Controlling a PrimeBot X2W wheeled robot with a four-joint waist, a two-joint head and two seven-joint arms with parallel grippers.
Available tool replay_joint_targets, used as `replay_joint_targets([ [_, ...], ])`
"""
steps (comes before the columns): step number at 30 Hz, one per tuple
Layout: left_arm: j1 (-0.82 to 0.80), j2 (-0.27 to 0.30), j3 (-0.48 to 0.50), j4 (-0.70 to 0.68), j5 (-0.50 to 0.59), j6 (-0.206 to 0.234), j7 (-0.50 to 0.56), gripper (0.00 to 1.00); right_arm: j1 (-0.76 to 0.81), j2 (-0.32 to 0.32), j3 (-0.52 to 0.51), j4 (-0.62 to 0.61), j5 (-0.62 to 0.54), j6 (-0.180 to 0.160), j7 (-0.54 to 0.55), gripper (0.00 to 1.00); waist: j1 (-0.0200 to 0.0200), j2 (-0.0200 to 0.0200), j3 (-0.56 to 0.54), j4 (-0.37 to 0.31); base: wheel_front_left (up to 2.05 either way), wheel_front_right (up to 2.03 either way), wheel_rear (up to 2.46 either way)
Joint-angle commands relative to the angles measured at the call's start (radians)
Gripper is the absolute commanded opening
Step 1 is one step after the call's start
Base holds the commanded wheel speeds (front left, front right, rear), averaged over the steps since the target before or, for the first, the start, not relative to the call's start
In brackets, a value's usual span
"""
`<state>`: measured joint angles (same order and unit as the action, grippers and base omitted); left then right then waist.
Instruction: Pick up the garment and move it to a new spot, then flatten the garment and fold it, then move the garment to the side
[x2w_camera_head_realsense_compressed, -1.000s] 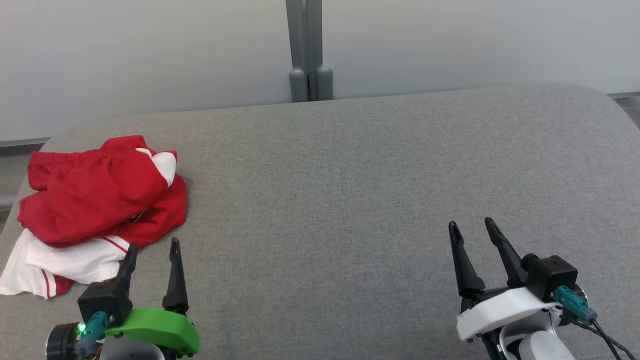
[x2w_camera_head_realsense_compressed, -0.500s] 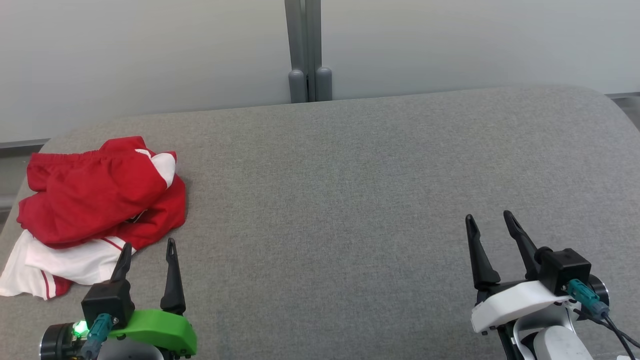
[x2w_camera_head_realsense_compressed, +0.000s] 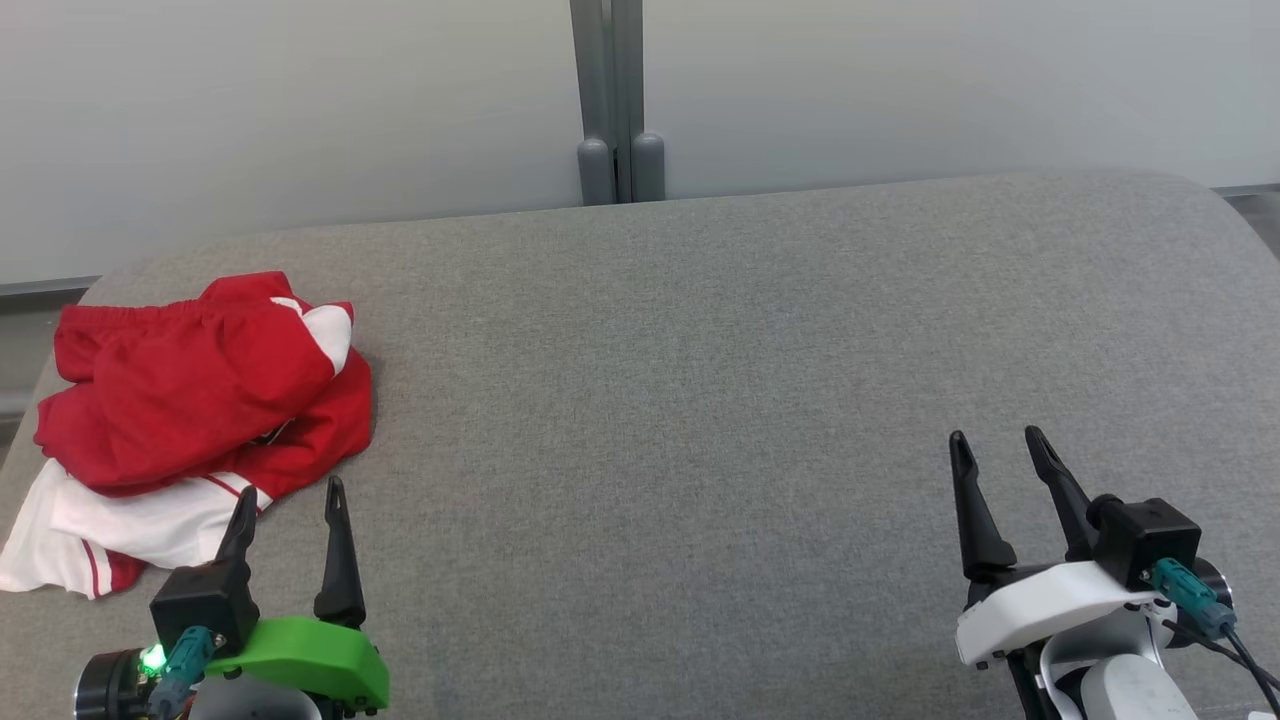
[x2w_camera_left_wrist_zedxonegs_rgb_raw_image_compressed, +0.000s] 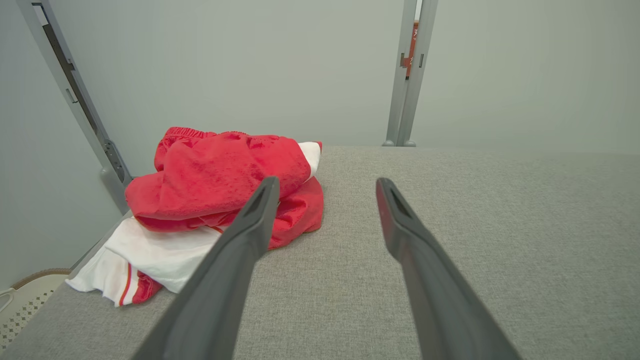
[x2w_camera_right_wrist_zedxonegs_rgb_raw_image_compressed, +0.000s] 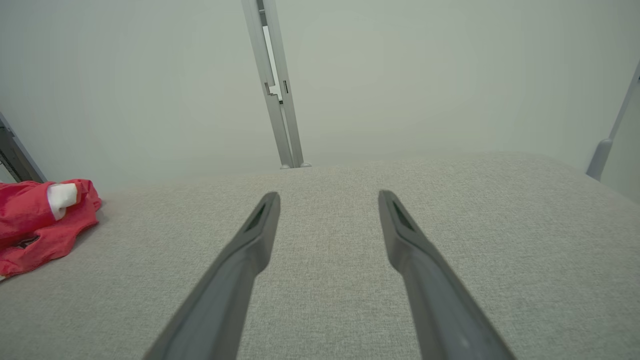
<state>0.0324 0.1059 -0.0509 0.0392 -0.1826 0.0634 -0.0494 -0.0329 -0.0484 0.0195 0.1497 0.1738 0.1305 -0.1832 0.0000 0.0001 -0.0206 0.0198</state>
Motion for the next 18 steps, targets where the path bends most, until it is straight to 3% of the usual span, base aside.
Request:
replay_joint_targets([
  [1,0.016,0.006,0.001,-0.002,-0.004,0.009,0.001,1.0,0.006,-0.003,-0.002,-0.001,0.004,0.0,0.002,1.0,0.0,-0.0001,0.0,0.0,0.0,0.0,0.0],
  [18,0.014,0.026,-0.018,-0.016,-0.011,0.007,0.043,1.0,0.003,-0.003,-0.003,0.008,0.008,0.0,0.011,1.0,0.0,-0.0001,-0.002,0.002,0.0,0.0,0.0],
])
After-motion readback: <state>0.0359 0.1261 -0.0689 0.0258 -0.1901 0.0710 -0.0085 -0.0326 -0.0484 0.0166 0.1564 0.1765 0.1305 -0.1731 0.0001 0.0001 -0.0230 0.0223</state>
